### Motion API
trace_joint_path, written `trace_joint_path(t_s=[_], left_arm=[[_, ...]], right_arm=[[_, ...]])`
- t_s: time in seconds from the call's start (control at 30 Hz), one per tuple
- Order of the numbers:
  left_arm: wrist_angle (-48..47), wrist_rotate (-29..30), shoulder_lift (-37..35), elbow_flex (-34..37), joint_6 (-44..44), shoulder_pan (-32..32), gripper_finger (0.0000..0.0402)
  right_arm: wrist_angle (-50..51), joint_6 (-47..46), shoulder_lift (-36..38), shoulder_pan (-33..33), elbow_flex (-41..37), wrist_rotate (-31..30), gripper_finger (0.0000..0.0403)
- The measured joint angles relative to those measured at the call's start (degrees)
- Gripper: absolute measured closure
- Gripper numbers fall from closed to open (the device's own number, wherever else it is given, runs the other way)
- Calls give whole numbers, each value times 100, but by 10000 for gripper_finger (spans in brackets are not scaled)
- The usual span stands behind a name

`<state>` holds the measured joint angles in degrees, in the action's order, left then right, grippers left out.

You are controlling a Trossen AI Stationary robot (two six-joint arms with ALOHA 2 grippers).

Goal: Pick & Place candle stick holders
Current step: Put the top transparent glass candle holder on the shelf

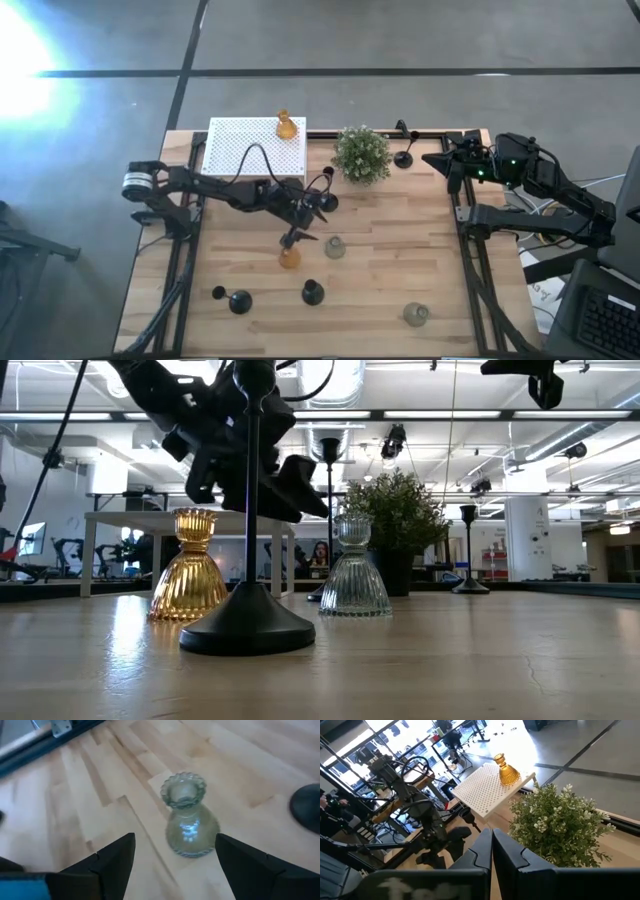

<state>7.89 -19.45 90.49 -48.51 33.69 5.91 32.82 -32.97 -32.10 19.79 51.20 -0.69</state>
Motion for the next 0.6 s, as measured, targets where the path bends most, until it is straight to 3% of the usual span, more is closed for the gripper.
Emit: trace_joint_path(t_s=[0.3, 0.6], left_arm=[[116, 200, 339, -18, 1079, 121, 122], [486, -253, 938, -275, 691, 123, 125]], right_arm=[[0, 2, 0, 0, 0, -15, 394], [0, 15, 0, 0, 0, -91, 394]])
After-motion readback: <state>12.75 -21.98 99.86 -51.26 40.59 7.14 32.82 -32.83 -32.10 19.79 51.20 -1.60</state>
